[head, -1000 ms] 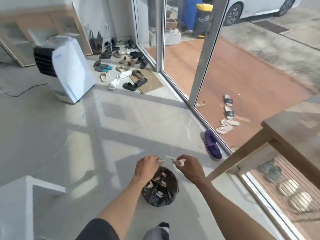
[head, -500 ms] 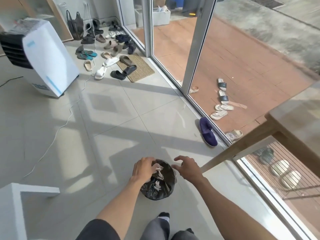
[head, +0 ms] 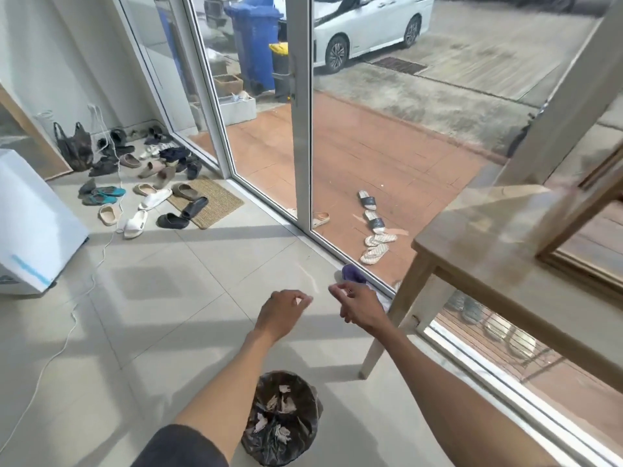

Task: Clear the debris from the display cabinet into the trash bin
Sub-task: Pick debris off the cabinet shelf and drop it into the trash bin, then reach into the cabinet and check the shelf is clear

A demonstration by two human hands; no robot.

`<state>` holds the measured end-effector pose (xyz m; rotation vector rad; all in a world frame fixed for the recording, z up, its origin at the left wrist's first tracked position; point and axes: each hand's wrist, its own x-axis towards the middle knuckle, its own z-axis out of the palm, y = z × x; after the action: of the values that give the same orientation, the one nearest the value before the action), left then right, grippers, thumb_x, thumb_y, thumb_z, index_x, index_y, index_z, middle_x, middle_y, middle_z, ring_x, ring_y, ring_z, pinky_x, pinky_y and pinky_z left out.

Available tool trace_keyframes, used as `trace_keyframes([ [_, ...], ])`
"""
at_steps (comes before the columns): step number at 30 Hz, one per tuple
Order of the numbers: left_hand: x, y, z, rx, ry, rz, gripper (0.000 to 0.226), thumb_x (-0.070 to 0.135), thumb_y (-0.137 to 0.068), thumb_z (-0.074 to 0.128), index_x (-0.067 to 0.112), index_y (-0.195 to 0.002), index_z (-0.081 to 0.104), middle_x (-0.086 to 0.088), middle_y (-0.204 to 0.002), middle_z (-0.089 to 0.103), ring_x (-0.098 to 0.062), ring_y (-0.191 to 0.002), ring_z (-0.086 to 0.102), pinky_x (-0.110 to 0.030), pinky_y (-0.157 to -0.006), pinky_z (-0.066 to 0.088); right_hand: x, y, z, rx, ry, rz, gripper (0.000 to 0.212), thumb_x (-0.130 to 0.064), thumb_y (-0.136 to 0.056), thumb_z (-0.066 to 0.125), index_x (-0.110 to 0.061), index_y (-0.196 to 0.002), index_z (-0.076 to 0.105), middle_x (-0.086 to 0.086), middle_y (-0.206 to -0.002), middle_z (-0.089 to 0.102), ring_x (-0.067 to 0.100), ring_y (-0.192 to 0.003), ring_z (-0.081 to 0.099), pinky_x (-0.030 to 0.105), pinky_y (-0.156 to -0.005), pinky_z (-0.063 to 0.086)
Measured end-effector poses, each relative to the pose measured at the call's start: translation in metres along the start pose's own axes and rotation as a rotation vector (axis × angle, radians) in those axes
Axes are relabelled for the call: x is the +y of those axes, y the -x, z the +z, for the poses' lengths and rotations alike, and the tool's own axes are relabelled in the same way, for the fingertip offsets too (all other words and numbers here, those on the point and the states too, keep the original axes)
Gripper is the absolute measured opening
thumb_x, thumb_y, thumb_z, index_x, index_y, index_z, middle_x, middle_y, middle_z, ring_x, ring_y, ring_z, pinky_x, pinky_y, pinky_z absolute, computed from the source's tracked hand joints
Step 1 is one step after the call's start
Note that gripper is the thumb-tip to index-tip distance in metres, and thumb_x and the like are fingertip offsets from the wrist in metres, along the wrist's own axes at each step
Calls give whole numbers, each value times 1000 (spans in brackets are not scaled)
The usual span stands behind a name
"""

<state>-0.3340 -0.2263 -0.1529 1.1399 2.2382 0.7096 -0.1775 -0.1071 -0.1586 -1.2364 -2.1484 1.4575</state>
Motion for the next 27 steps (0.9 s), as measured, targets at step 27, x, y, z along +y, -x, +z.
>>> trace_keyframes([
  [27,388,20,178,-78,-226,921,28,51,-94,53,28,-96,68,3,-90,71,-20,-83,68,-38,-75,55,94,220,-386,827,150,56,11,-37,-91,68,-30,-99,72,-3,-51,64,3,-41,58,32,-62,57],
])
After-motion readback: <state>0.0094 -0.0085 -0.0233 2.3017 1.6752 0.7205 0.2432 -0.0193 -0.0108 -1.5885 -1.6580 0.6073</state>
